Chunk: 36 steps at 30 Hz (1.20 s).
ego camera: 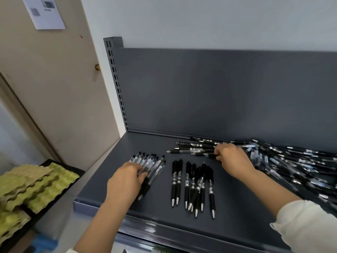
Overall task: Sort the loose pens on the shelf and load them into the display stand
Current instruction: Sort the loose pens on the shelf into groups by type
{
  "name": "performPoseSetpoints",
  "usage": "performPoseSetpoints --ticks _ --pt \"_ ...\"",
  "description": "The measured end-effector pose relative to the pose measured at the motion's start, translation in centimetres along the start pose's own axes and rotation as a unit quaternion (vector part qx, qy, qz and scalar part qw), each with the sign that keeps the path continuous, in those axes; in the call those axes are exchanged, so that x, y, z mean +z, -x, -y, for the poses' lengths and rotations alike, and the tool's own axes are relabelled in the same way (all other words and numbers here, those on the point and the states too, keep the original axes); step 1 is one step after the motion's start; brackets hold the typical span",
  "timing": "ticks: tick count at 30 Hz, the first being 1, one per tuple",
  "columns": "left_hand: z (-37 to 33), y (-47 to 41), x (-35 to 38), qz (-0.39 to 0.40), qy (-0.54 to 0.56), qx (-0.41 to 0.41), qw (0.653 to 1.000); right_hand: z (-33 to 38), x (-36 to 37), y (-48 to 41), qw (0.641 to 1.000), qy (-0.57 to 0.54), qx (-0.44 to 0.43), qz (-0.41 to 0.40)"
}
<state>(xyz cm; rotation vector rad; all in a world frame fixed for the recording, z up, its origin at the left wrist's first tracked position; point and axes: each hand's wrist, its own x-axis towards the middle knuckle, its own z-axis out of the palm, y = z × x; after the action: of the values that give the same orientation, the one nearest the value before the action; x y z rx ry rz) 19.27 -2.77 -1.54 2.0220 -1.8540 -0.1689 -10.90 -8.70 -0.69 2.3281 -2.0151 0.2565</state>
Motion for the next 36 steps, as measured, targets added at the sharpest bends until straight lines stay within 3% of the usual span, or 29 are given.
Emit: performPoseSetpoints --ticks 5,9,10,13,15,19,23,26,33,36 --pt "-0.5 -0.1 0.0 -0.030 -0.021 0.028 0.999 1.0 -2.3 -0.2 0.980 -0.165 -0.045 -0.098" --pt "-2.6 0.2 -0.3 -0.063 0.069 0.088 0.992 2.6 -5.2 -0.2 0.935 -0.313 -0.018 -0.166" --pt "-3.3 0.3 -0.4 -0.060 0.097 0.101 0.988 3.0 -5.9 -0.2 0.907 -0.388 0.012 -0.162" --pt "-5.2 0.3 -0.8 -0.046 0.198 0.121 0.972 4.2 -7.5 0.3 0.768 -0.623 0.100 -0.111" --pt "-6.3 0.3 -1.3 -0.024 0.277 0.103 0.955 5.0 -8.0 0.9 0.695 -0.704 0.131 -0.060" --pt "-7.8 0.1 -2.4 0.013 0.388 0.078 0.918 6.5 -7.7 2.0 0.649 -0.746 0.146 0.016" --pt "-7.6 0.2 -3.0 -0.018 0.403 0.086 0.911 7.5 -6.7 2.1 0.640 -0.754 0.139 0.042" --pt "-6.3 -0.2 -3.3 -0.035 0.446 0.038 0.894 7.0 -6.2 1.9 0.661 -0.733 0.162 0.022" --pt "-2.8 -1.7 -5.5 -0.083 0.627 -0.068 0.772 3.9 -3.7 1.4 0.762 -0.614 0.204 -0.039" --pt "-2.4 -2.5 -5.6 -0.098 0.635 -0.077 0.762 1.7 -2.7 1.3 0.846 -0.491 0.192 -0.080"
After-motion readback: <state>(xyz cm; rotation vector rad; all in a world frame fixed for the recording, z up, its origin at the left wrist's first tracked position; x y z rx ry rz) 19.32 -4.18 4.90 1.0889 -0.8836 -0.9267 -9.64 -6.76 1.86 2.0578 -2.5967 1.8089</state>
